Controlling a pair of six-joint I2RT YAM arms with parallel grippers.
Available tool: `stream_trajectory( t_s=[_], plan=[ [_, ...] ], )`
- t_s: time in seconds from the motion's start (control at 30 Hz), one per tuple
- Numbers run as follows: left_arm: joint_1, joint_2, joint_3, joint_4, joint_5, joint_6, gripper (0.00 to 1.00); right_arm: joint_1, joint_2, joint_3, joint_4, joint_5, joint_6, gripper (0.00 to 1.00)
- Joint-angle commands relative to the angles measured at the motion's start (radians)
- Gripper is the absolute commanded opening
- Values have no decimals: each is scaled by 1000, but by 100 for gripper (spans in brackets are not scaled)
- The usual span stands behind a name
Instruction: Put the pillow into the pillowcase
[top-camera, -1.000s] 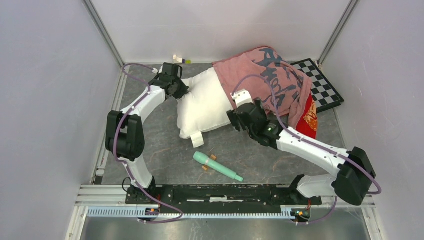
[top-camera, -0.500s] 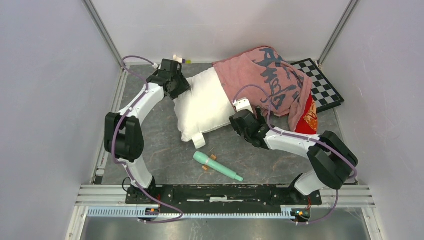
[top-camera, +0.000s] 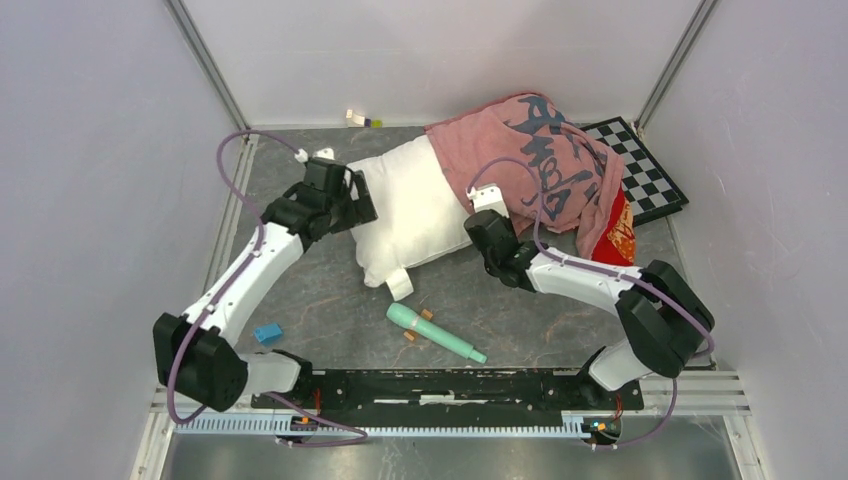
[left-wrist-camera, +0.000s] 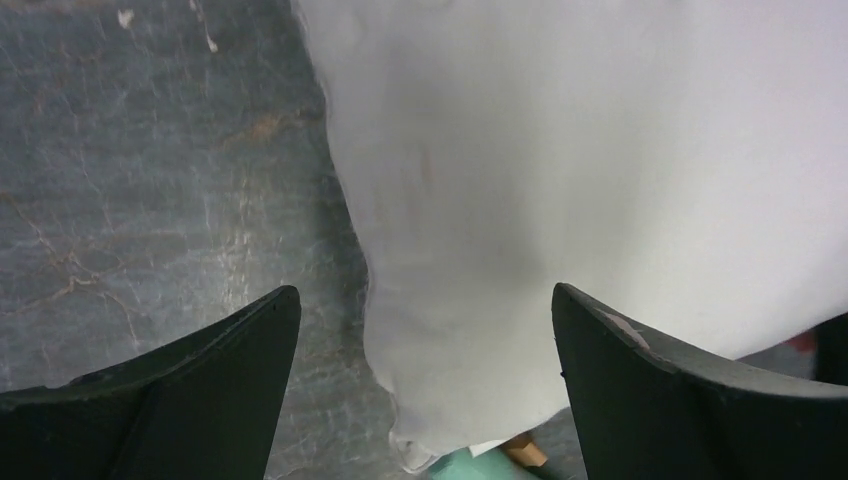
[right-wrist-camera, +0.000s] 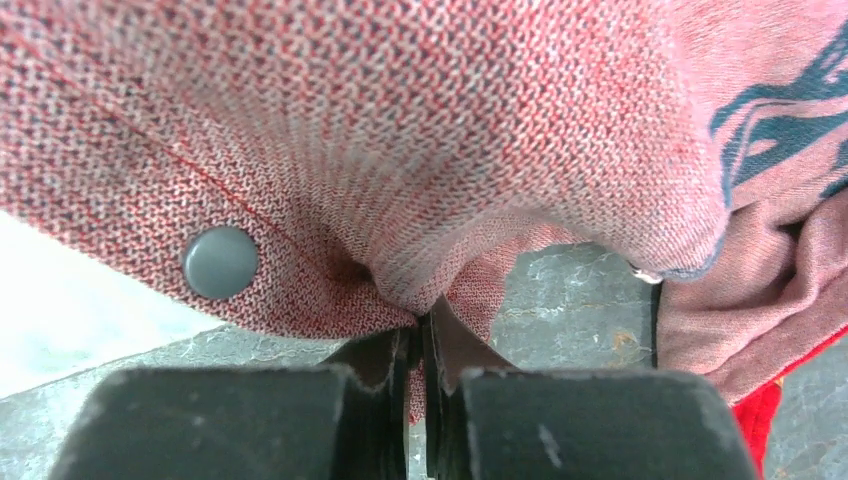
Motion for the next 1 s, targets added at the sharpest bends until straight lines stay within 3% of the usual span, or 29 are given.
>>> stream_trajectory(
  t_s=[0.0,0.1,0.2,0.33,0.4,0.53,0.67,0.8,0.97],
  plan=[
    [-76,57,-78,5,-51,42,100,0,-90,85,-74,23,25,0],
    [-138,123,-73,69,-82,27,95,7,-142,140,-123,-8,10,0],
    [-159,200,-23,115,-49,17,68,45,-192,218,-168,-56,-18,0],
    [-222,225,139,89,-64,32,22,141,-178,472,-310,-49,-64,0],
    [-251,228,239,56,-64,35,5,196,-166,599,-354,-56,-88,0],
    [-311,233,396,-23,-60,31,3,259,-118,833,-429,-54,-126,0],
    [-317,229,474,-97,63,-31,3,259,-31,1060,-469,-94,-185,0],
    [-317,220,512,-149,159,-60,3,143,154,1342,-575,-214,-201,0],
    [-309,198,544,-177,178,-66,6,-98,270,1184,-428,-478,-112,0]
  ],
)
